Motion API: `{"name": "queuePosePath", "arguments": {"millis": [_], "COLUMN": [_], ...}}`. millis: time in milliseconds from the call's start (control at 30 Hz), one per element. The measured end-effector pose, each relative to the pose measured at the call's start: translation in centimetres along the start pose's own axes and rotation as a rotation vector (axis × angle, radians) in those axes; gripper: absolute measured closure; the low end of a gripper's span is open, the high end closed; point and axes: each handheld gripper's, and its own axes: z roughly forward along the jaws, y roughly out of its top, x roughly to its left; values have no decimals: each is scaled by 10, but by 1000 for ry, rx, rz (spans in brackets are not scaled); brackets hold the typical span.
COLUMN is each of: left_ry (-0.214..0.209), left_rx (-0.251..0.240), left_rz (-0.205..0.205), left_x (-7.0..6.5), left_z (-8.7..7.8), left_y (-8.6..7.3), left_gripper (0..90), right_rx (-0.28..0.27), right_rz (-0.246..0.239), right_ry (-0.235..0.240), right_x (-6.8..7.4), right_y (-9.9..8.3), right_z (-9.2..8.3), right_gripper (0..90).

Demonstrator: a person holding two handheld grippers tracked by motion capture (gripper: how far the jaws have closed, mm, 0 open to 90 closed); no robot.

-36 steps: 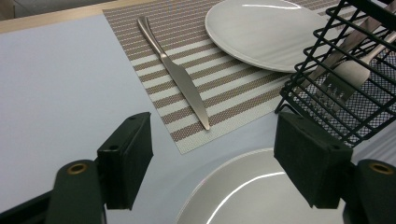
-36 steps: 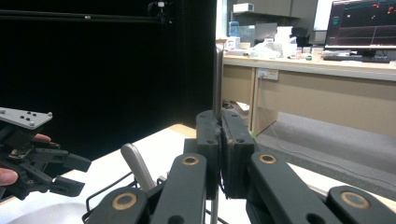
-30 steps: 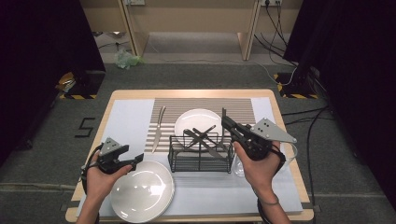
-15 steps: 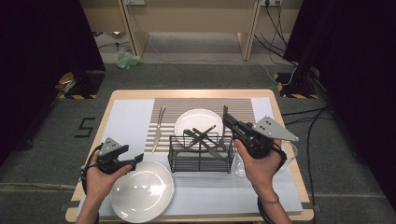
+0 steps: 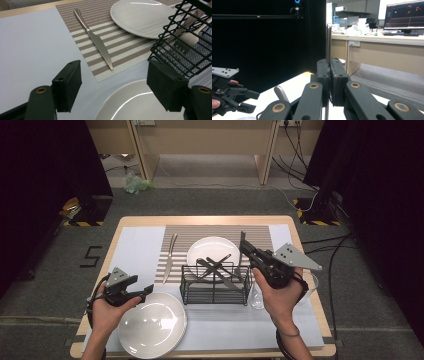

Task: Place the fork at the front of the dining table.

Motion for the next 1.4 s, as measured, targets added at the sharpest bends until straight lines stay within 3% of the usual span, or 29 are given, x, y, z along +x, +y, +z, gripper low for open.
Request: {"name": "queuePosePath", "arguments": {"millis": [1400], "left_ry": [-1], "left_rx": [4], "left_rz": [-1], "left_x": [0], "left_z": [1], "left_y": [-1], "left_gripper": [275], "right_rx": [-25], "right_rz": [20], "right_ry": [5], "right_x": [-7], "right_y": [7], "right_z": [2], "right_gripper": [873]}}
